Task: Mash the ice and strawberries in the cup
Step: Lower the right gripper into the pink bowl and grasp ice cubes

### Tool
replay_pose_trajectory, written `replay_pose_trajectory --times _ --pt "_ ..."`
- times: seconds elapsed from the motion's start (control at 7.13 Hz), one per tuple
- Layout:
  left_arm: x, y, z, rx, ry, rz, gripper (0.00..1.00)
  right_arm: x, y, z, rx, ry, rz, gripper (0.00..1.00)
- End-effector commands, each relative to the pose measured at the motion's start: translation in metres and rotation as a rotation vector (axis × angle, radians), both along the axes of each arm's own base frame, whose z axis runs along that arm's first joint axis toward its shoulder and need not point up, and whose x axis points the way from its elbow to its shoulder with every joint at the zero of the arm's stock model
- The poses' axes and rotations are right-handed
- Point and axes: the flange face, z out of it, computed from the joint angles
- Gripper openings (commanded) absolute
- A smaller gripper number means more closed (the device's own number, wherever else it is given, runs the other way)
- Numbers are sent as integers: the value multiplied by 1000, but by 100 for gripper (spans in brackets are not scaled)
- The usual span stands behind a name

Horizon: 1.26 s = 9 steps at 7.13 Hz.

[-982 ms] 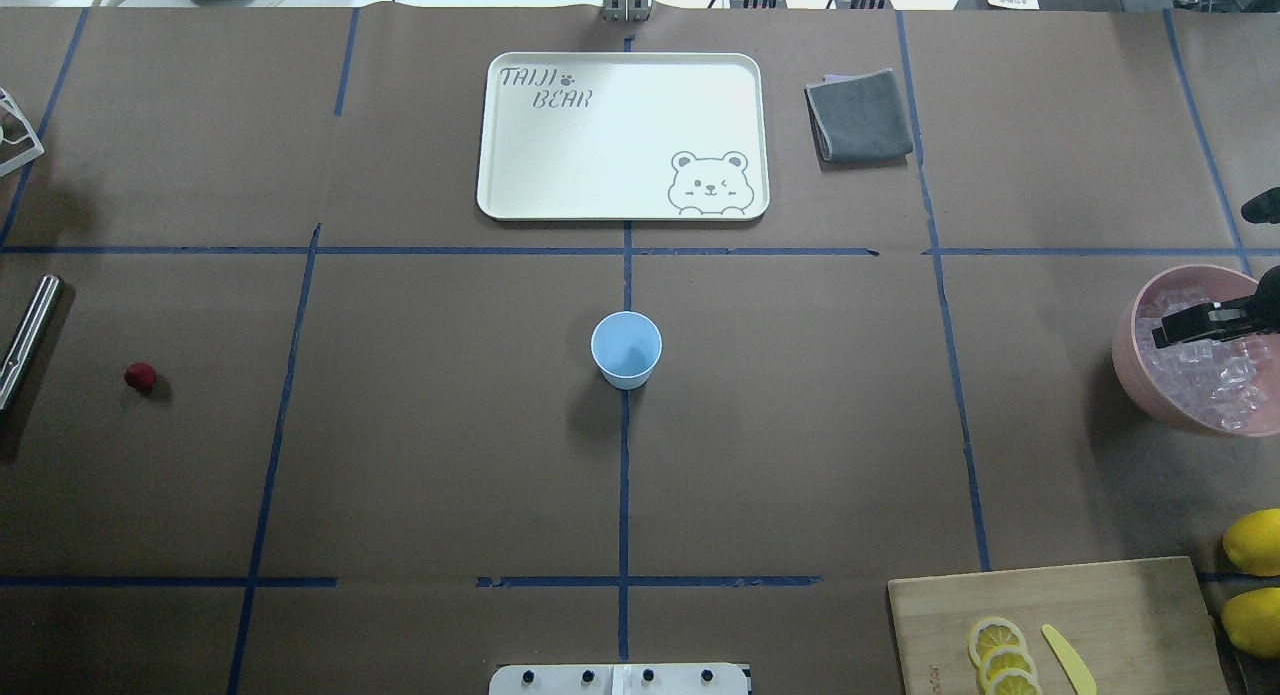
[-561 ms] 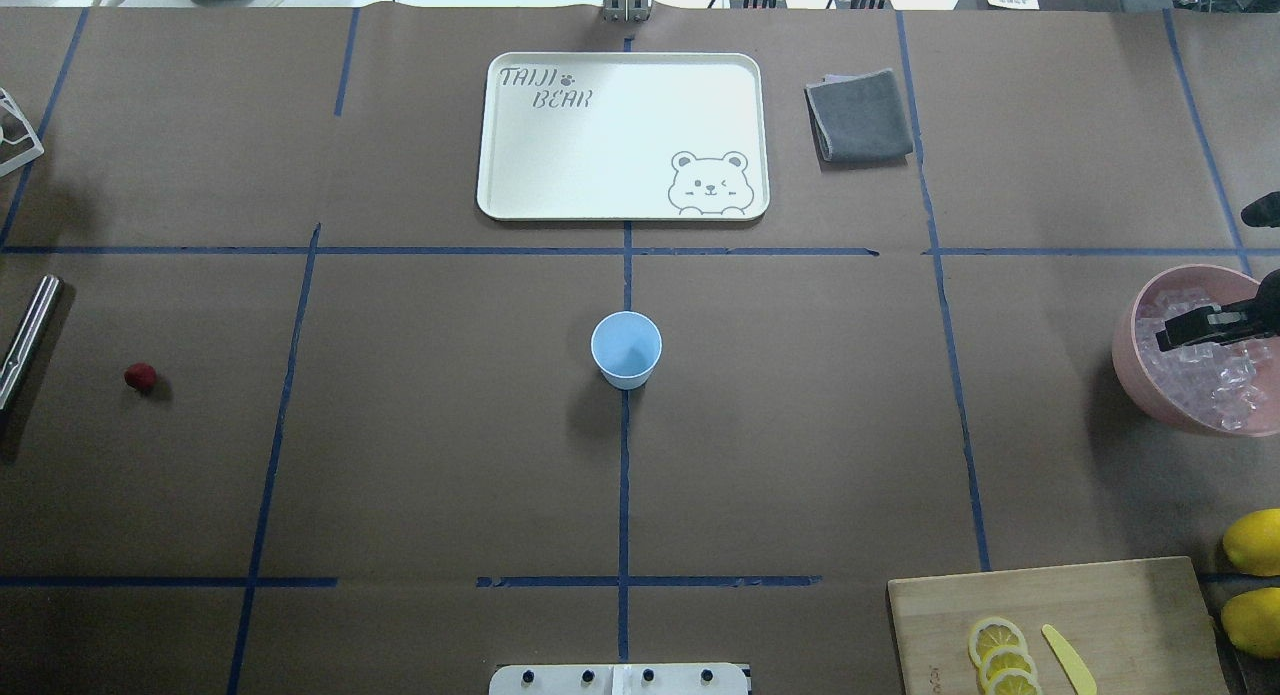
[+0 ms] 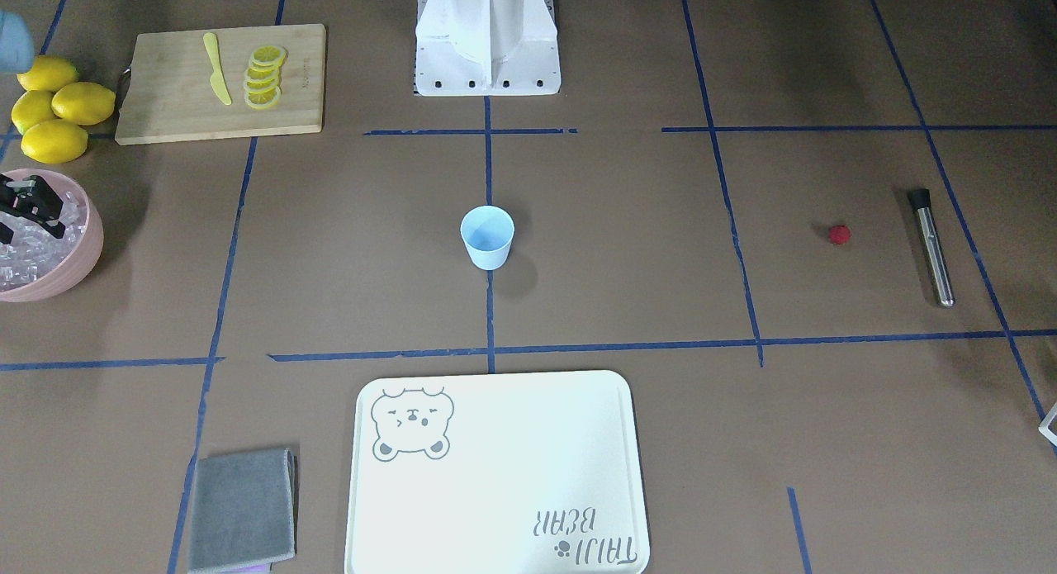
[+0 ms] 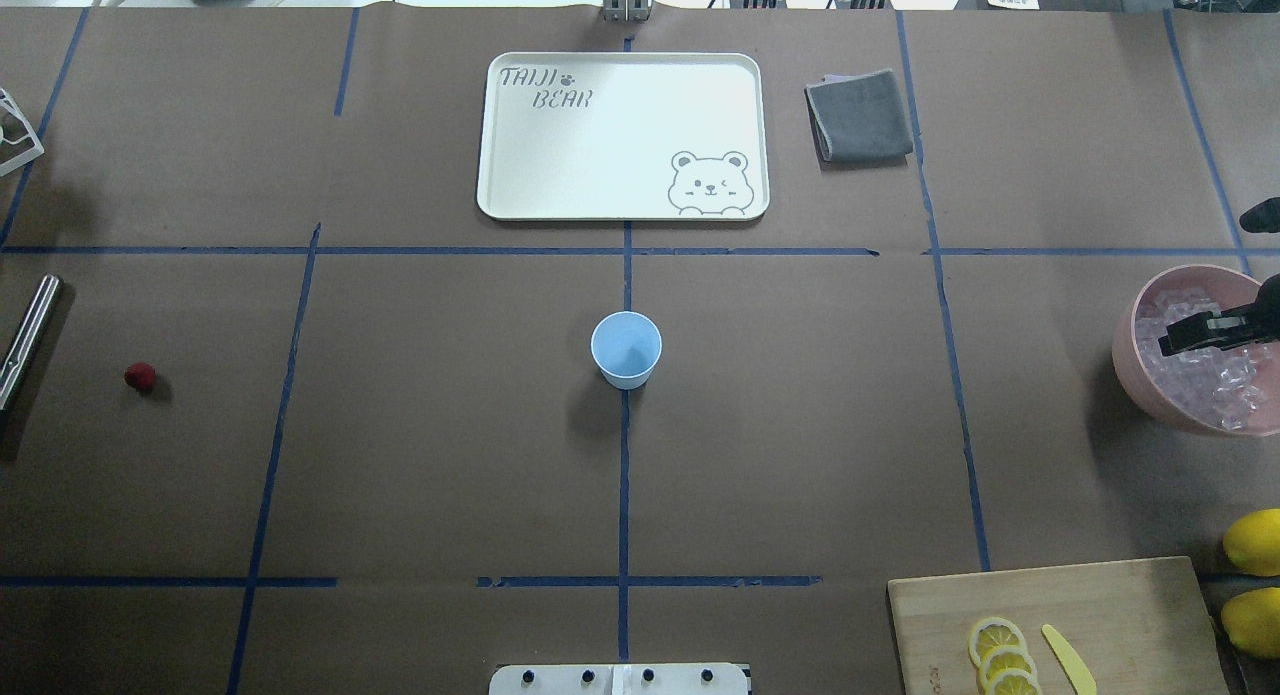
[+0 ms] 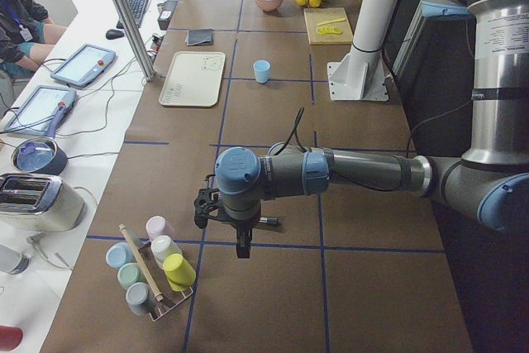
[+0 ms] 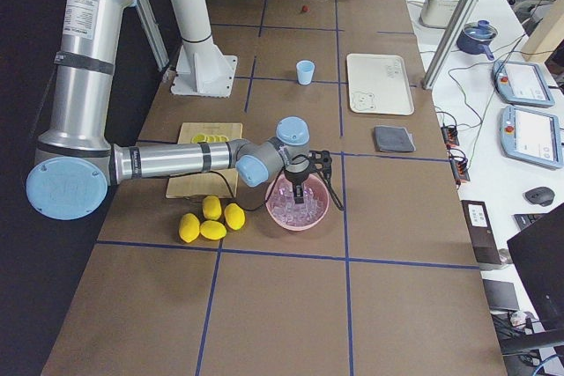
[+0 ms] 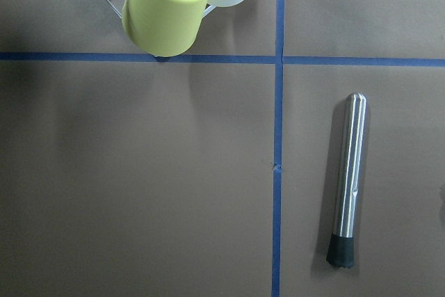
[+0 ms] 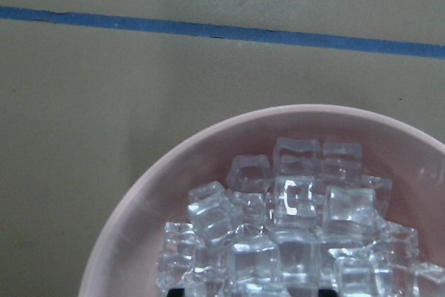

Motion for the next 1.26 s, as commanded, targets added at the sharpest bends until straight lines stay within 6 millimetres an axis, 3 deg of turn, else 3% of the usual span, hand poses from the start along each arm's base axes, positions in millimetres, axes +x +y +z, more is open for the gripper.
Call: replay_pose_trajectory --times 0.0,0.14,0.28,0.42,0.56,0.7,0.98,1.12 --pt "0 0 0 0 0 0 100 -3 1 3 -6 3 -8 63" --pt "0 0 0 0 0 -1 100 -3 2 5 -7 3 -8 46" --pt "0 0 1 -2 0 1 100 -3 2 4 -6 3 -8 22" --pt "1 1 1 -3 0 1 100 -2 2 5 -6 3 -8 10" --pt "0 0 0 -2 0 1 100 0 4 3 -4 1 -7 3" --pt "1 1 2 -5 1 1 100 1 4 -9 12 -16 -7 3" --pt "0 1 2 -6 1 -1 100 4 -5 -78 123 -81 8 3" --pt "0 0 0 -3 0 1 100 -5 -19 -116 185 -122 8 4"
